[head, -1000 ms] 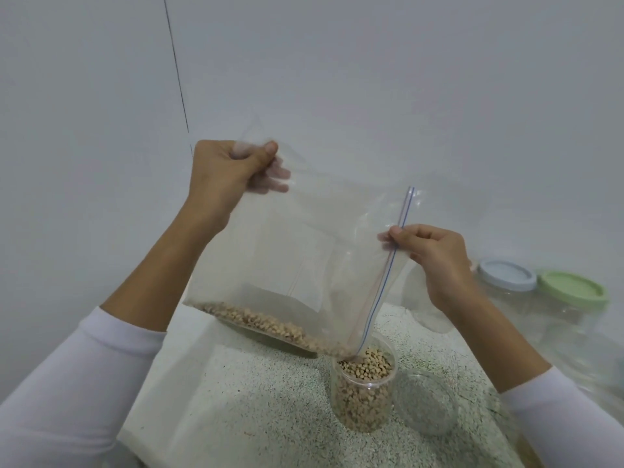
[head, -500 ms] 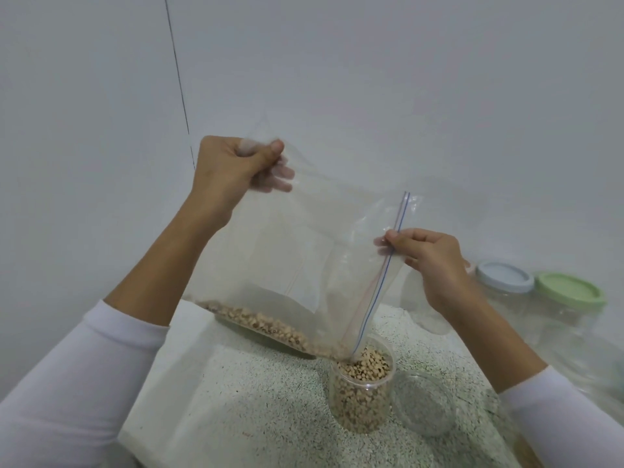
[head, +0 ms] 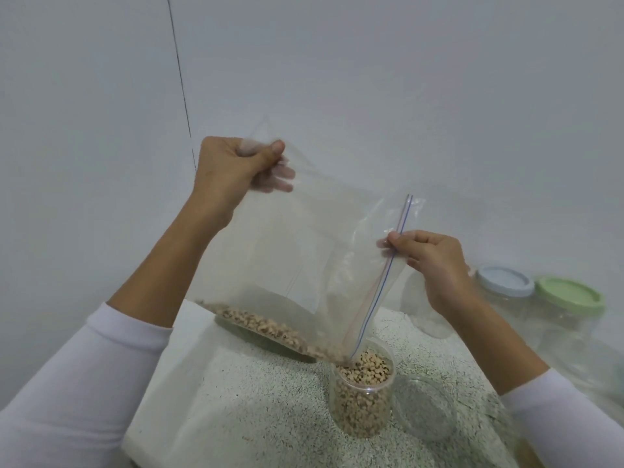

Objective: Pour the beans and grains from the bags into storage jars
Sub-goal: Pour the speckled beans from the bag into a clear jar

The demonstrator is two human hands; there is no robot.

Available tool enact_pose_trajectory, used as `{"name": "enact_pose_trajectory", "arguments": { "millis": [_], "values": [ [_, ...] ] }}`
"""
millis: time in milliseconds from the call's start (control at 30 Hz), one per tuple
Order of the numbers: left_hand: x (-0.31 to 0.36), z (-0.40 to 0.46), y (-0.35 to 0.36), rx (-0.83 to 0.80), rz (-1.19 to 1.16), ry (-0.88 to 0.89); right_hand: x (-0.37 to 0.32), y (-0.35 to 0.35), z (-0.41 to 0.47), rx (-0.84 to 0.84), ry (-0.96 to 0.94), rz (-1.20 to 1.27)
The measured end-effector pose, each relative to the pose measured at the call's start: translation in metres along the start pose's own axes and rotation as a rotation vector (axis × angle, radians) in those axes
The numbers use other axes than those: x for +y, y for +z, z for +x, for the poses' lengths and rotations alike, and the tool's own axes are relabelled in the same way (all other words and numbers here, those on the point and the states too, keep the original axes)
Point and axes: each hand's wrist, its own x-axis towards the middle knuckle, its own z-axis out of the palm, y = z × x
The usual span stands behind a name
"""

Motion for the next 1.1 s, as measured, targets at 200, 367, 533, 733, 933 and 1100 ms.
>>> {"name": "enact_pose_trajectory", "arguments": {
  "millis": [200, 367, 533, 733, 933, 1100],
  "values": [
    [-0.0019, 0.0004, 0.0033, -0.03, 0.004, -0.011, 0.0003, -0.0032, 0.0008, -0.001, 0.003, -0.015],
    [0.0008, 0.0023, 0.003, 0.016, -0.026, -0.011, -0.0038, -0.0067, 0.0034, 0.048, -0.023, 0.004],
    [0.0004, -0.0027, 0.0045, 0.01, -0.024, -0.023, -0.0008, -0.0063, -0.0005, 0.022, -0.005, -0.018],
    [0.0018, -0.0039, 0.007, -0.04, -0.004, -0.034, 0.002, -0.0041, 0.0004, -0.008, 0.019, -0.034],
    [0.0, -0.0042, 0.0063, -0.049, 0.013, -0.065, 0.0008, -0.0064, 0.0006, -0.007, 0.019, -0.038],
    [0.0014, -0.003, 0.0044, -0.027, 0.019, -0.037, 0.0019, -0.0054, -0.0014, 0.015, -0.017, -0.036]
  ]
}}
